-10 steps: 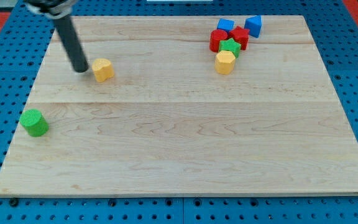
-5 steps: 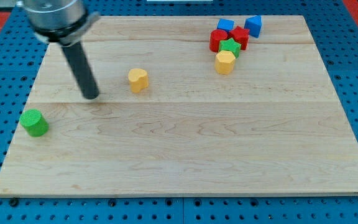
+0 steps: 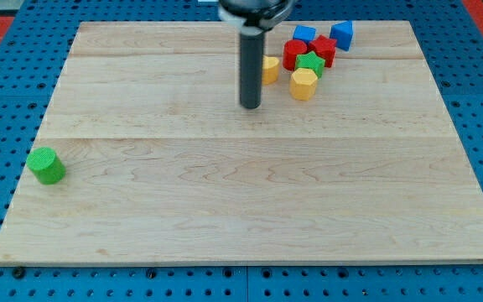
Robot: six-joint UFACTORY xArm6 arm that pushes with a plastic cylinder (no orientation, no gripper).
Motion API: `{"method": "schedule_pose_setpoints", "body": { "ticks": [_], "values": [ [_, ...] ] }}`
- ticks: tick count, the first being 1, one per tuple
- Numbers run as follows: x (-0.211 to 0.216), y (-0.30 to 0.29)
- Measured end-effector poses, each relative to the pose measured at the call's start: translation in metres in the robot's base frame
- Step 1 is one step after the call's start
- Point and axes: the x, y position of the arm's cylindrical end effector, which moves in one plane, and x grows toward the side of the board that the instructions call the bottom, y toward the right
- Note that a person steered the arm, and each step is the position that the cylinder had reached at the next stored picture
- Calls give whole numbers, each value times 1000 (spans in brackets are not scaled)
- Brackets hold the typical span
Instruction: Push the yellow heart to the bottom left of the red circle
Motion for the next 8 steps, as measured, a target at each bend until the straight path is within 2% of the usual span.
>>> {"method": "schedule_pose_setpoints", "body": {
  "ticks": [2,6,8],
  "values": [
    [72,-56],
    [114,-143],
    [182,-184]
  ]
}}
